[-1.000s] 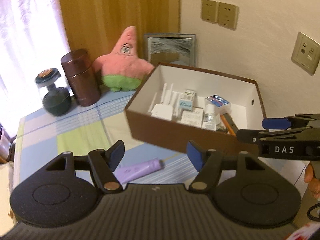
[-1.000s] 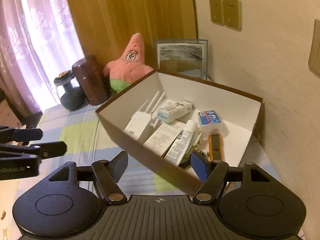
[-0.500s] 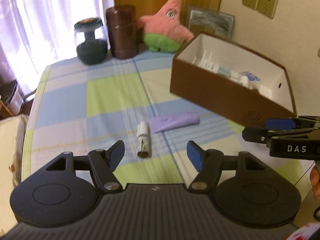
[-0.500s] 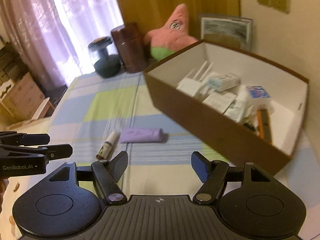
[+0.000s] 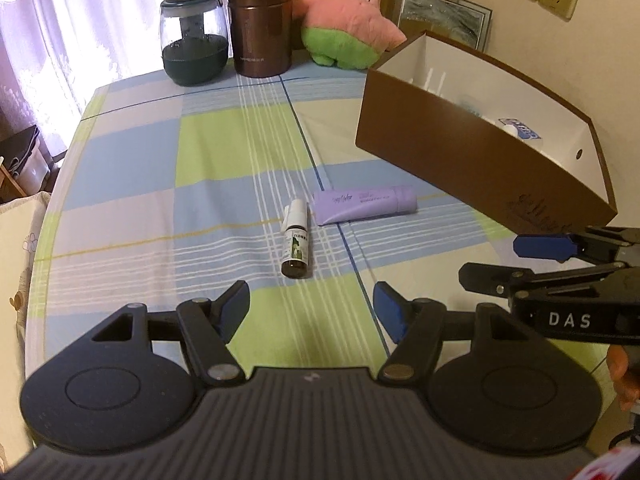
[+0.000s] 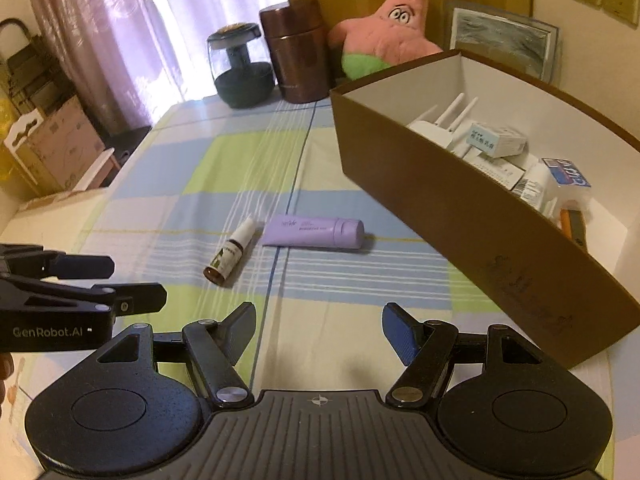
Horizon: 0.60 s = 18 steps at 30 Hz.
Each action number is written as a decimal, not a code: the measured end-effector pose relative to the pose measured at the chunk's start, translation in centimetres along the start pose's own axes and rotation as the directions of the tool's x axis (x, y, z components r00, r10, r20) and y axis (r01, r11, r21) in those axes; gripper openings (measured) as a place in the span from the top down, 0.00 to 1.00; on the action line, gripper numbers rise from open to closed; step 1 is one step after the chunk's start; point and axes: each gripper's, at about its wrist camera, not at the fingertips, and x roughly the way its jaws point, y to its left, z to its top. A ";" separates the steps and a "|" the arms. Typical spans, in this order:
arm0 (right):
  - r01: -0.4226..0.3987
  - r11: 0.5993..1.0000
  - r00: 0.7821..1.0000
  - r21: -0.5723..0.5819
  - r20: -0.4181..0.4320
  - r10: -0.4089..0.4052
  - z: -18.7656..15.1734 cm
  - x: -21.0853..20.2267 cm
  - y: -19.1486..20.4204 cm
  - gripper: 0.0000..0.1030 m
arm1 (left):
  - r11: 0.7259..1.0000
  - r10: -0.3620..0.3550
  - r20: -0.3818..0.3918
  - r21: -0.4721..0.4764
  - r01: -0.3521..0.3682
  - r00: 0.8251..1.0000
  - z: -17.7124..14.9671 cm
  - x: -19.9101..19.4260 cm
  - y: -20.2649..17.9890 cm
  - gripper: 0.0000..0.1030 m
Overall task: Organize rigid objects
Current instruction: 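Grasp the small white-capped spray bottle with the left tool while the right tool grasps the lavender tube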
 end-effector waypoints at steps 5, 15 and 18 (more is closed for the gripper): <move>-0.011 1.000 1.000 -0.010 -0.023 0.011 -0.2 1.4 -0.4 0.35 | 1.000 0.003 -0.009 -0.004 -0.003 1.000 -0.1 1.3 0.1 0.37; -0.017 0.993 1.000 -0.118 0.000 0.017 1.4 4.7 -0.7 0.35 | 1.000 0.015 -0.052 -0.011 -0.016 0.999 0.4 5.0 0.6 0.41; -0.015 0.987 1.000 -0.160 0.007 0.016 2.2 5.9 -0.7 0.35 | 1.000 0.019 -0.059 -0.007 -0.020 0.998 0.9 6.3 0.7 0.41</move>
